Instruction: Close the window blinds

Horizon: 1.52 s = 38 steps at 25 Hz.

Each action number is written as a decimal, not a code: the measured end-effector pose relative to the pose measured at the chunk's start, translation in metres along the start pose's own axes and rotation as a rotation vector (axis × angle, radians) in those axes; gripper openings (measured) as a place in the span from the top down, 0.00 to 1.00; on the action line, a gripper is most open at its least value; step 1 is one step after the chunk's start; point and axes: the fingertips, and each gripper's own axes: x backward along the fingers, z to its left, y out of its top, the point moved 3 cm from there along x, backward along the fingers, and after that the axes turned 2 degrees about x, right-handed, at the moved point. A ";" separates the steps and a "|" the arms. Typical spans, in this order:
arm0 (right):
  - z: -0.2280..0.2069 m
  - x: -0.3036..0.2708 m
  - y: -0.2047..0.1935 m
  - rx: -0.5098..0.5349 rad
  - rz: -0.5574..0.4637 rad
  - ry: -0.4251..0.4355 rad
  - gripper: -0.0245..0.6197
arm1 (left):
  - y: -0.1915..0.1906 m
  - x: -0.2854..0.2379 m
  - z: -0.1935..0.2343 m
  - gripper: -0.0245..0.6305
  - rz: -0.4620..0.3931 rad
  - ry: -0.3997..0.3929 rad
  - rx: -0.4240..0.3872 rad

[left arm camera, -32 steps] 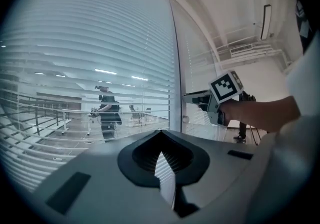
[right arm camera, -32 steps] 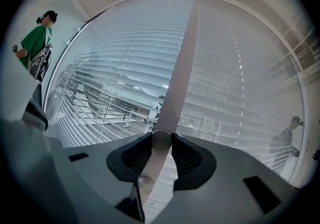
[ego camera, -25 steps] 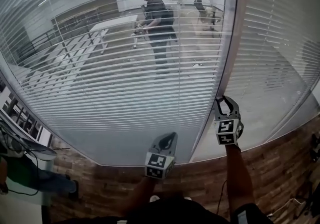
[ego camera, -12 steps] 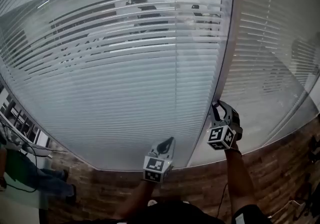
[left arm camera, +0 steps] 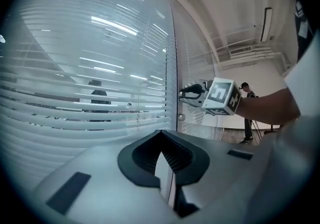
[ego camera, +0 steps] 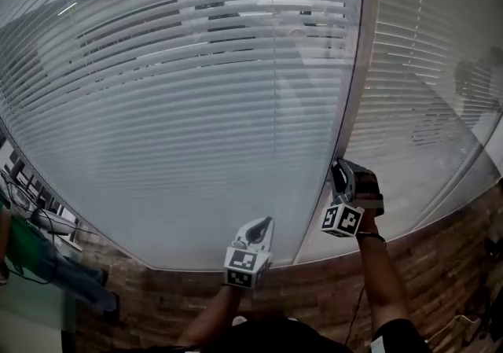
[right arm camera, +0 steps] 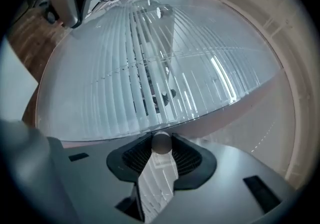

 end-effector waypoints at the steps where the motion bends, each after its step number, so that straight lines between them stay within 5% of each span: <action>1: 0.001 0.000 0.001 0.037 0.003 -0.002 0.76 | 0.000 0.000 0.000 0.96 -0.004 0.000 0.000; 10: 0.006 -0.001 0.001 0.296 -0.006 0.025 0.76 | -0.007 -0.001 -0.002 0.96 -0.005 -0.006 -0.001; 22: 0.006 -0.002 0.000 0.319 -0.041 0.049 0.76 | -0.008 0.003 -0.002 0.96 0.003 0.000 -0.005; 31: 0.014 0.003 0.002 0.569 -0.077 0.108 0.76 | -0.003 0.010 -0.004 0.96 -0.004 0.015 -0.010; 34: 0.009 0.001 0.002 0.548 -0.076 0.095 0.76 | -0.001 0.014 -0.003 0.96 0.003 0.031 -0.008; 38: 0.010 0.004 -0.004 0.388 -0.069 0.121 0.75 | -0.010 0.014 -0.002 0.96 0.020 0.029 -0.001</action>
